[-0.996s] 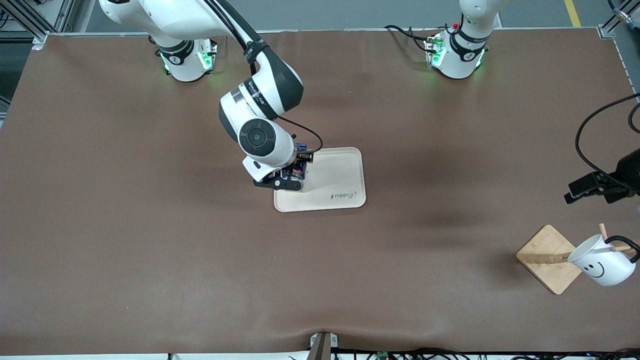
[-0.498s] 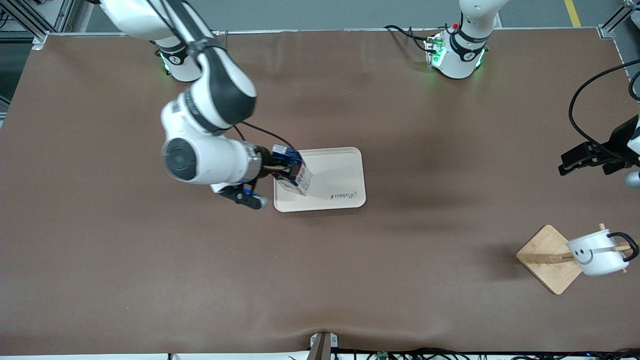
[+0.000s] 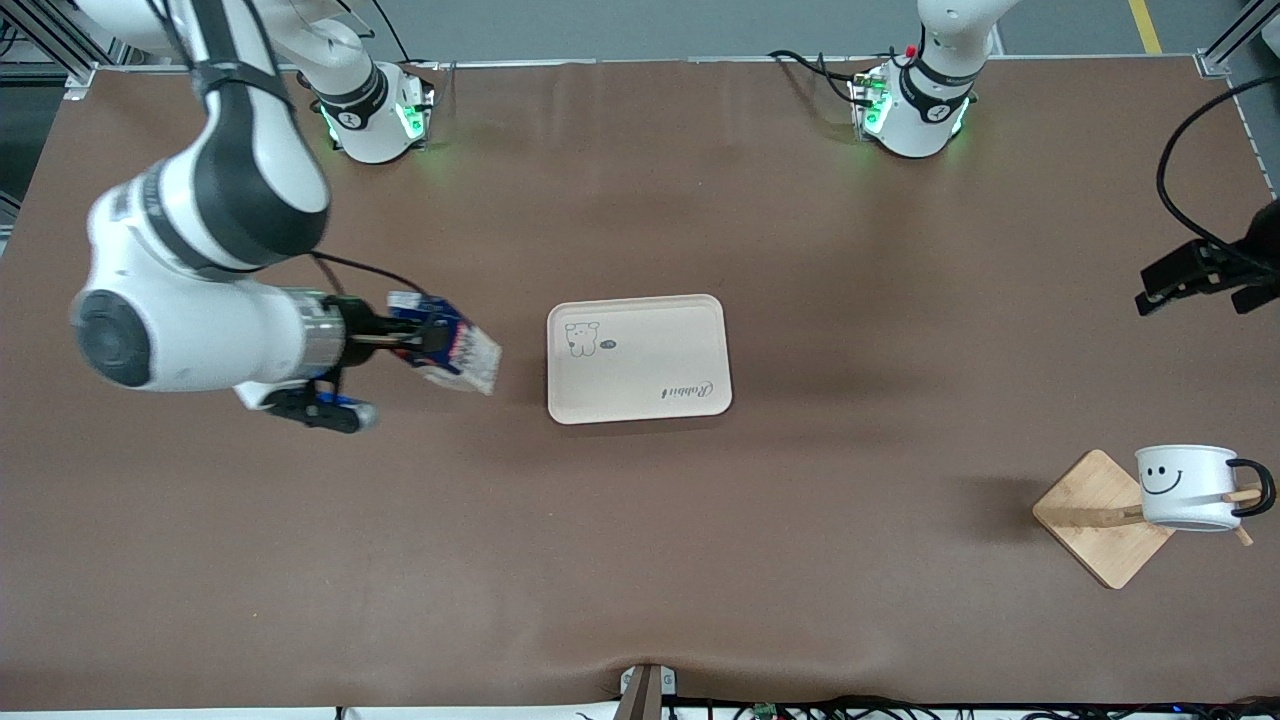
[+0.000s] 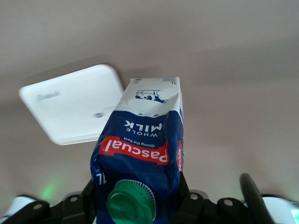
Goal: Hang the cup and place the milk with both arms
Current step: 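Lift the milk carton off the tray with the right gripper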
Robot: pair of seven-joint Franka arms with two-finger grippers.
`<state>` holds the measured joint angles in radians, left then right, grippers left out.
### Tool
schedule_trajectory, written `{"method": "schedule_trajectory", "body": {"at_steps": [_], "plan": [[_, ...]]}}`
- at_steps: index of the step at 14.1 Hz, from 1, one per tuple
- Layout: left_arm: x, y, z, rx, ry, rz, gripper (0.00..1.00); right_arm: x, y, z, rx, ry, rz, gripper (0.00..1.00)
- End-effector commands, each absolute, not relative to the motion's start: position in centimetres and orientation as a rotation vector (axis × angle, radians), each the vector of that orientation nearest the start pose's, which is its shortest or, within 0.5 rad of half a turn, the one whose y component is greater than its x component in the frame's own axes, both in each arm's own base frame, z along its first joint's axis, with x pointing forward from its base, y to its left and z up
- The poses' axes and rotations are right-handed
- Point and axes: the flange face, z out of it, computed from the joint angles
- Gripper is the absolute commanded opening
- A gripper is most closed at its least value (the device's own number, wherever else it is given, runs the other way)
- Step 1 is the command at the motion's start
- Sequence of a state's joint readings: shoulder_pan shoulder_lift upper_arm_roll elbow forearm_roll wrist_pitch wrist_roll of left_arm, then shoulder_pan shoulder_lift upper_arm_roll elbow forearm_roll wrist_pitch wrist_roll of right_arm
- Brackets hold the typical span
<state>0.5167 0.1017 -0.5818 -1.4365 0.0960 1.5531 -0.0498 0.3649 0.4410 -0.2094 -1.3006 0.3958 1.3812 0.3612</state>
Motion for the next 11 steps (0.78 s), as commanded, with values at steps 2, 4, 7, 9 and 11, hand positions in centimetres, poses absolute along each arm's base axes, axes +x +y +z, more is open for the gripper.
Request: {"method": "schedule_trajectory", "body": {"at_steps": [2,4,7,9,11], "plan": [[55.1,-2.3,65.1,-3.061,0.001,0.01,1.0,62.1,9.4,45.5,-2.958,0.41,0.718,0.0],[53.8,-3.0,65.2,-3.052,0.011,0.018,1.0,61.8,6.7,45.0,-3.146,0.332,0.72,0.0],[53.1,-3.3,65.7,-3.052,0.024,0.015,1.0,62.2,2.1,42.8,-3.128,0.089,0.688,0.0],[52.8,-3.7,65.9,-3.059,0.034,0.016,1.0,61.5,0.1,41.2,-3.107,0.054,0.681,0.0],[52.7,-3.8,65.9,-3.063,0.034,0.018,1.0,61.0,-2.6,40.7,-3.08,0.048,0.7,0.0]]}}
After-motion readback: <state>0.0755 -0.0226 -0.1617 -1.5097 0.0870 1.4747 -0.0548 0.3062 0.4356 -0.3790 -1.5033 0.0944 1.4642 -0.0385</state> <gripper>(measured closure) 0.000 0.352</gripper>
